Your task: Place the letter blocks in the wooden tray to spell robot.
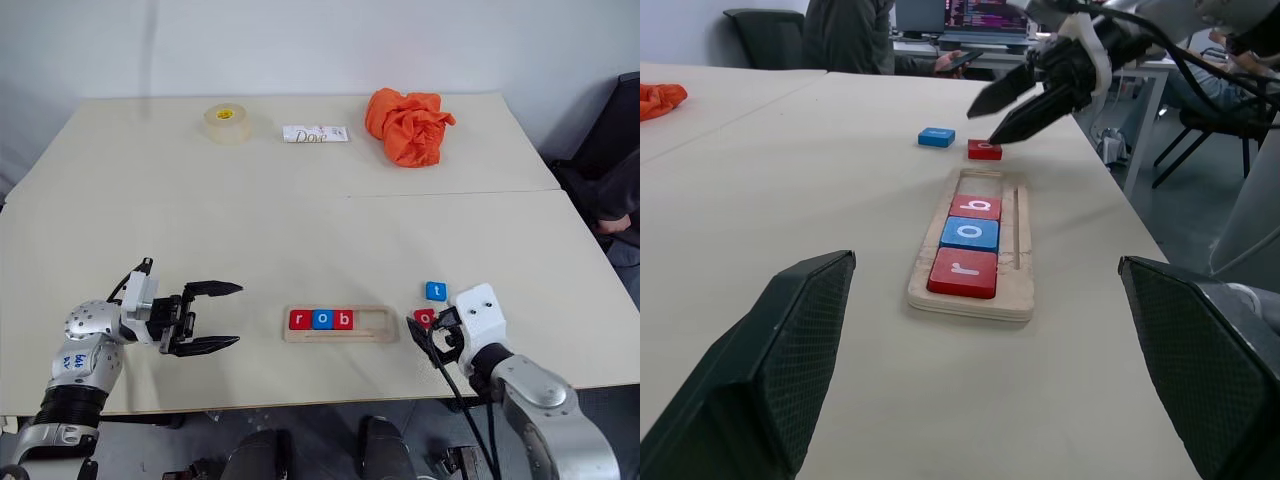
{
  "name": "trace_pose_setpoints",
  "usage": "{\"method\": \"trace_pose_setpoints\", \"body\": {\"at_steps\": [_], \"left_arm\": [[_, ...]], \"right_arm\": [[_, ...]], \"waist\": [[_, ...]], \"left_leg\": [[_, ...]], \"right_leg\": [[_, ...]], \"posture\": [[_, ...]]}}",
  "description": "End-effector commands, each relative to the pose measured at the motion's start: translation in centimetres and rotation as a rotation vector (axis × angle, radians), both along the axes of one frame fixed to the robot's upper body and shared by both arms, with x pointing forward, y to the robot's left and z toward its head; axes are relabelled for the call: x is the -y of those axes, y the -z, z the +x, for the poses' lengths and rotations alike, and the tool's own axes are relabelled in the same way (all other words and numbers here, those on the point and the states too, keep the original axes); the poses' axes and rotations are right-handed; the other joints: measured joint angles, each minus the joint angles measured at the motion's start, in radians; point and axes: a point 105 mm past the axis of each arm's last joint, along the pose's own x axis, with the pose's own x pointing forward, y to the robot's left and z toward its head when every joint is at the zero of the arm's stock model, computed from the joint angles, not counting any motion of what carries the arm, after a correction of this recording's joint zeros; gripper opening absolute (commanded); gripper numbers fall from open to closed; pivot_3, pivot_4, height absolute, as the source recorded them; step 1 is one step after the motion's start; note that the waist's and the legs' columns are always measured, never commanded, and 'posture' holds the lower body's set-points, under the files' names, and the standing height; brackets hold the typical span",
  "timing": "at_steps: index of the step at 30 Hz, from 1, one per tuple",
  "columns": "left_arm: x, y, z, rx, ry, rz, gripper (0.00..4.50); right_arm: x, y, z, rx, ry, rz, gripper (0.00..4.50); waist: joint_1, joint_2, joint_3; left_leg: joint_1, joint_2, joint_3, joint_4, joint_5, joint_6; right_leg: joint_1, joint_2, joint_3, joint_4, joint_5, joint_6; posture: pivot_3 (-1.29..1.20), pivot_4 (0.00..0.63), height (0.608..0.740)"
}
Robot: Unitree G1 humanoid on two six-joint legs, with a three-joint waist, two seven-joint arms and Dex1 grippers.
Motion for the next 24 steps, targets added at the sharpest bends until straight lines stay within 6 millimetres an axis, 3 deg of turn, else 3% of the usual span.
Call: {"method": "trace_pose_setpoints", "body": {"at_steps": [1,9,24], "left_arm": [[0.3,-0.3,-0.4,0.030,0.047,-0.007,4.50],[1.2,0.1,-0.2,0.046,0.035,-0.040,4.50],[0.7,0.7,-1.8,0.062,-0.060,-0.064,4.50]], "right_arm": [[-1.0,-1.4,-0.4,0.037,-0.219,-0.030,4.47],[0.7,-1.4,0.3,-0.050,-0.572,-0.225,4.47],[2.1,-0.2,3.4,-0.154,-0.835,-0.394,4.47]], "waist": [[0.000,0.000,0.000],[0.001,-0.001,0.000],[0.002,-0.001,0.001]], "left_leg": [[0.000,0.000,0.000,0.000,0.000,0.000],[0.000,0.000,-0.001,0.001,0.000,0.000],[0.001,0.000,0.001,0.004,0.000,0.000]], "right_leg": [[0.000,0.000,0.000,0.000,0.000,0.000],[0.001,0.000,-0.001,0.000,0.000,0.000],[0.001,0.000,0.000,0.001,0.001,0.002]], "posture": [[0.00,0.150,0.740],[0.00,0.150,0.740],[0.00,0.150,0.740]]}}
